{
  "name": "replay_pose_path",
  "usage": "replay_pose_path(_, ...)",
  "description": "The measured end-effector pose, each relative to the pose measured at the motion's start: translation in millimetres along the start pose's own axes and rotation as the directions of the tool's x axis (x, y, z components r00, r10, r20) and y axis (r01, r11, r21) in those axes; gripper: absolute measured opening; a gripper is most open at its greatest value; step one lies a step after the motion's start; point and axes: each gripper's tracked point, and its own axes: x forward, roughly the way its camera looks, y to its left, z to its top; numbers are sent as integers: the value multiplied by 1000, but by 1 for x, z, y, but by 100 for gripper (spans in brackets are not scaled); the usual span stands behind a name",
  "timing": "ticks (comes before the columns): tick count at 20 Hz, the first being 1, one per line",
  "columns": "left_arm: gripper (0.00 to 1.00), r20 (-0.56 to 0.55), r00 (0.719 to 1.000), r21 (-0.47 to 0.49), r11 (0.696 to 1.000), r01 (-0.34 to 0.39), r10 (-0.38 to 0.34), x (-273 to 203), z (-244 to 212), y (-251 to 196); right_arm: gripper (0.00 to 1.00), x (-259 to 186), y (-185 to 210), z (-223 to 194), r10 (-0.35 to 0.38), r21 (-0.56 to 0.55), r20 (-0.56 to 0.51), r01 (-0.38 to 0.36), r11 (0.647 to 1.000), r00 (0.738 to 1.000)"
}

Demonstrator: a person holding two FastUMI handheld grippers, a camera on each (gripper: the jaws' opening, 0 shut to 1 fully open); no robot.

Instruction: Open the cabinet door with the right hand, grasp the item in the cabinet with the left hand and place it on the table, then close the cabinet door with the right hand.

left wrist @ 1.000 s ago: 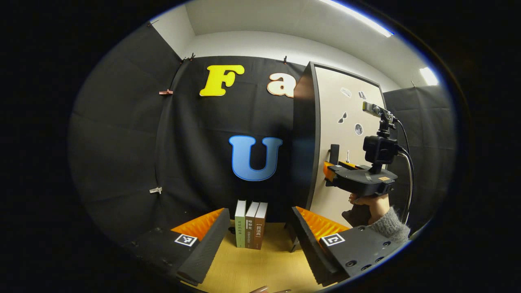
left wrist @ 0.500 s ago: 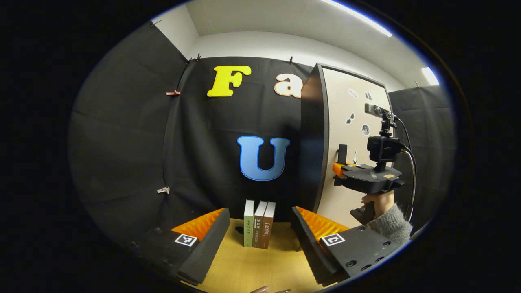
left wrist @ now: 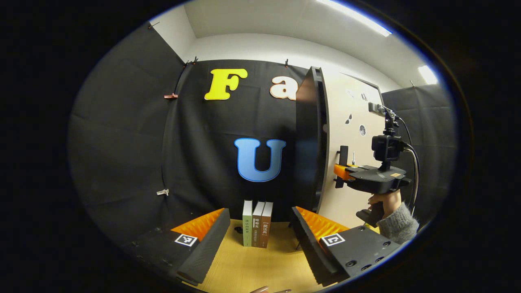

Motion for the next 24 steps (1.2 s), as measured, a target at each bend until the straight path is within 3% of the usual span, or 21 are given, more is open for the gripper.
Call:
replay_pose_path(10,95,20,994,22,994,111,-112,-30,7,-42,5,-54,-14,8,69,-4,-35,-69,998,997)
replay_pose_path(24,94,30,952,28,953,303,-304,-52,7,-124,5,-114,-49,21,39,-66,-19,-41,997,999)
